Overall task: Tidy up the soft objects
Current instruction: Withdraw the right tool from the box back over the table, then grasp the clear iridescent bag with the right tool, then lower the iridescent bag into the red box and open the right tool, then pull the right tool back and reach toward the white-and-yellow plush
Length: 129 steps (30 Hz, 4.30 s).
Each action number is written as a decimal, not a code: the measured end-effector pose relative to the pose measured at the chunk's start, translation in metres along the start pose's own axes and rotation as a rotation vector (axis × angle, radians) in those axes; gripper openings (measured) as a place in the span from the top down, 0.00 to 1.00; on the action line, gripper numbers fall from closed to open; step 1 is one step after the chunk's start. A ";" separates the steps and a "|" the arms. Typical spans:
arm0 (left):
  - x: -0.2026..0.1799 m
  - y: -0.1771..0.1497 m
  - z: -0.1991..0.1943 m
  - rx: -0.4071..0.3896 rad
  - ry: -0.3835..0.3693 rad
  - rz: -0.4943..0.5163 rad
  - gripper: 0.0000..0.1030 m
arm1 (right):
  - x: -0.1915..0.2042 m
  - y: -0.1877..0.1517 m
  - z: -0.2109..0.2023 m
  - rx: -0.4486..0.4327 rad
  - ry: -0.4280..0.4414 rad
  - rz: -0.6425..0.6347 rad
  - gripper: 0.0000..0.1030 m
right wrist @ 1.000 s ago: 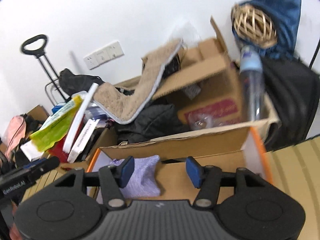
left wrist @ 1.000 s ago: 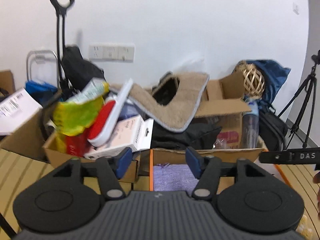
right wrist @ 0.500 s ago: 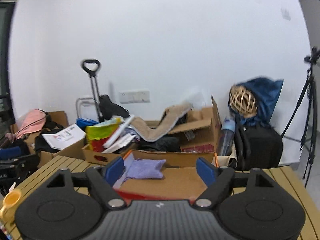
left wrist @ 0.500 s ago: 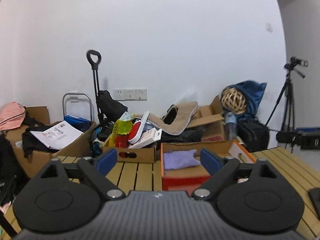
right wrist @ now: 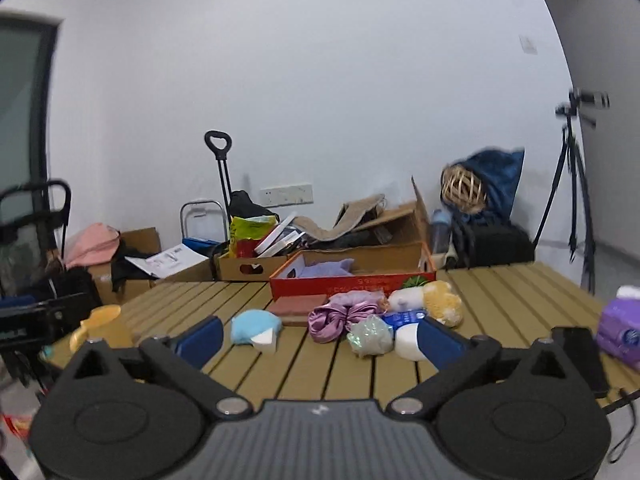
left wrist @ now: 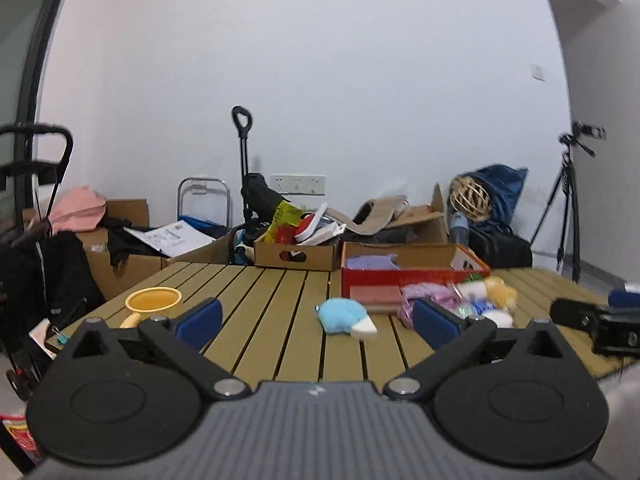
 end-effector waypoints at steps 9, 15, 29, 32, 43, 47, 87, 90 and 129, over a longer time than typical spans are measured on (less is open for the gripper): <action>-0.004 -0.002 0.030 0.106 -0.037 -0.011 0.00 | -0.007 -0.014 0.006 0.073 -0.040 0.000 0.00; -0.012 -0.004 0.081 0.195 -0.076 -0.040 0.00 | -0.019 -0.011 0.044 0.158 -0.017 0.032 0.02; -0.044 -0.001 0.257 0.412 -0.073 -0.113 0.33 | -0.046 0.010 0.199 0.296 -0.031 0.032 0.34; -0.057 -0.007 0.304 0.430 0.008 -0.092 0.32 | -0.050 0.014 0.248 0.348 -0.057 0.047 0.39; -0.071 -0.041 0.351 0.493 -0.043 -0.094 0.68 | -0.051 -0.011 0.316 0.361 -0.141 0.028 0.69; -0.076 -0.041 0.351 0.485 -0.038 -0.079 0.72 | -0.054 -0.012 0.321 0.367 -0.120 0.045 0.73; -0.084 0.092 0.347 0.033 -0.128 -0.046 0.74 | -0.073 0.116 0.283 -0.012 -0.078 0.063 0.74; -0.081 0.099 0.407 0.068 -0.115 -0.097 0.74 | -0.101 0.139 0.329 -0.009 -0.075 0.123 0.73; -0.037 0.077 0.277 0.134 -0.118 -0.071 0.25 | -0.116 0.112 0.235 0.045 -0.086 0.244 0.31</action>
Point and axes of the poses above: each gripper's, at about its wrist camera, not at the fingertips, and z roughly the way its jaws point, x to its left, y to its top, the point moved 1 cm from there along z, roughly the way its jaws point, and after that the axes turned 5 degrees about z, right-handed, at the moved point
